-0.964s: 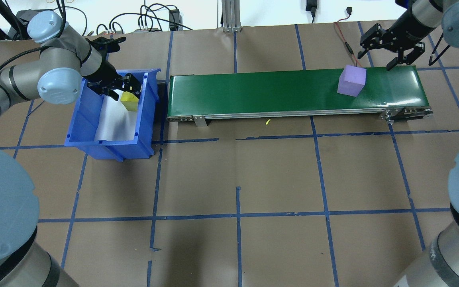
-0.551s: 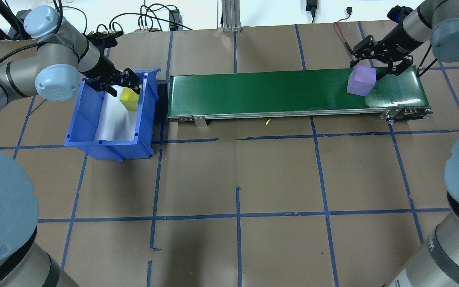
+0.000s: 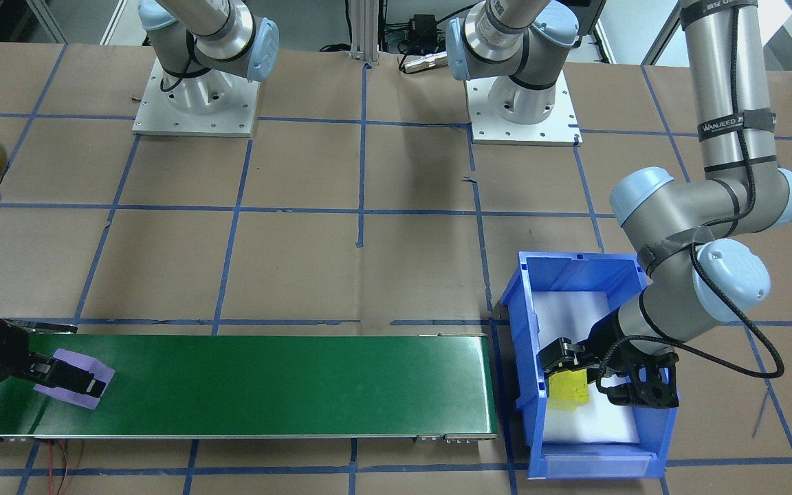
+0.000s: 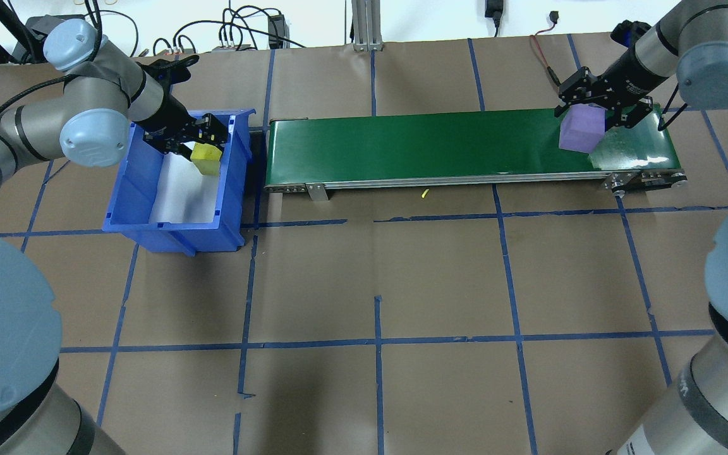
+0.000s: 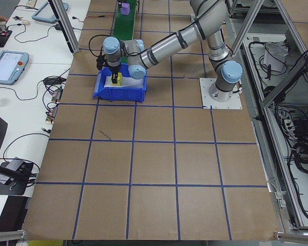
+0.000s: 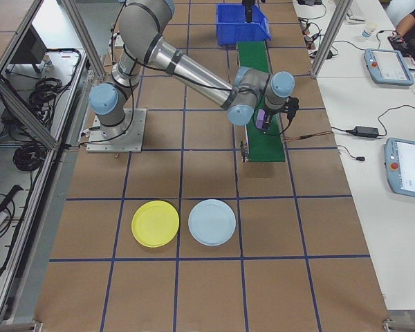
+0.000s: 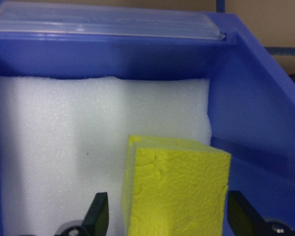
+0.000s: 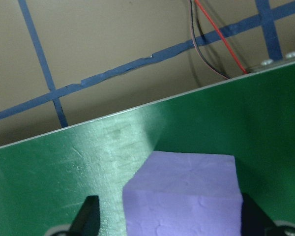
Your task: Move block left to right into plate
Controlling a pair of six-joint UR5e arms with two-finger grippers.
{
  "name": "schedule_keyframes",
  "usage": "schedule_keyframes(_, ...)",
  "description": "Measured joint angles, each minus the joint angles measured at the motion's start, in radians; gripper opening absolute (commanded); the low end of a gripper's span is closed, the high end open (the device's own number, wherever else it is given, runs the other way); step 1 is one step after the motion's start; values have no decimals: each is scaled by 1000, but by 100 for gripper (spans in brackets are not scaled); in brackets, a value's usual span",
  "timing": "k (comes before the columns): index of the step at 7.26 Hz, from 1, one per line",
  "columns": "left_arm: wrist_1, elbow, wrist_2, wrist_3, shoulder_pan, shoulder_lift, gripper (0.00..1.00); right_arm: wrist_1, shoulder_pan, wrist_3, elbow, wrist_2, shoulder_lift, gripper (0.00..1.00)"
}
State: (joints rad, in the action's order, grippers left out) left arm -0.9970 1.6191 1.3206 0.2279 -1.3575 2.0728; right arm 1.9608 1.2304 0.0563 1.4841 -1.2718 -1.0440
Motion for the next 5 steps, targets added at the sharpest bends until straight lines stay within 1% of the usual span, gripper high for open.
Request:
schedule_keyframes(1, 0, 0, -1, 9, 0, 4, 26, -3, 0, 1, 0, -33, -4, 28)
schedule_keyframes(2, 0, 0, 1, 25, 2, 5, 25, -8, -8, 4, -7, -74, -14, 27)
schedule_keyframes(3, 0, -3, 4, 44, 10, 5, 25, -29, -37, 36, -20, -117, -38, 27)
schedule_keyframes(4, 0, -11, 4, 57, 26, 4, 25, -65, -86, 142, -26, -163, -60, 28)
schedule_keyframes(5, -1, -18, 4, 63, 41, -3, 25, -92, -159, 323, -28, -221, -71, 27)
